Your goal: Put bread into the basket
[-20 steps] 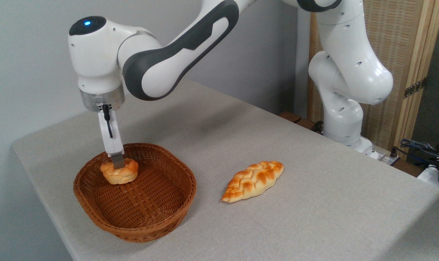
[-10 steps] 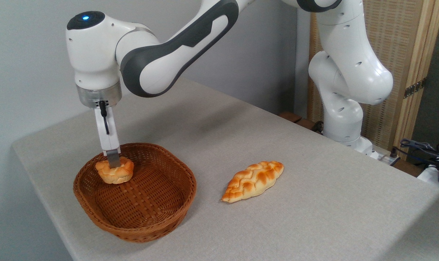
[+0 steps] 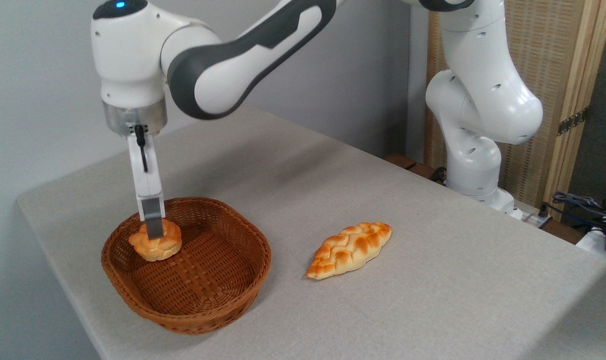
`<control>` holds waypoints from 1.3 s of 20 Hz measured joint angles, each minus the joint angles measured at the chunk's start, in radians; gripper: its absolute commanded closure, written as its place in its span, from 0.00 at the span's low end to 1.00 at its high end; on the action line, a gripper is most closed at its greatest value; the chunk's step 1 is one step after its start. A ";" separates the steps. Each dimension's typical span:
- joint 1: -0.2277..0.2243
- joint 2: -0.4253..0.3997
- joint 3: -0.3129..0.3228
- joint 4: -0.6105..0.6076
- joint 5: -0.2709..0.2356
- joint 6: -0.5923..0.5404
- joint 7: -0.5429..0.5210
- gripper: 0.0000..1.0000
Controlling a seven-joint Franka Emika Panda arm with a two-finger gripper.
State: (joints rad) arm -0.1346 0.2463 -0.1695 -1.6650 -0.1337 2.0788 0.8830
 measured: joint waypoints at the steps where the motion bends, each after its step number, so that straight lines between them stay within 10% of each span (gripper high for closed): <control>1: 0.002 -0.015 0.001 0.001 0.004 -0.027 -0.003 0.00; 11: 0.027 -0.280 0.212 0.010 0.025 -0.449 -0.040 0.00; 26: 0.059 -0.192 0.211 0.162 0.104 -0.566 -0.112 0.00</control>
State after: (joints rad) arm -0.0755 0.0543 0.0411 -1.5034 -0.0298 1.5133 0.7712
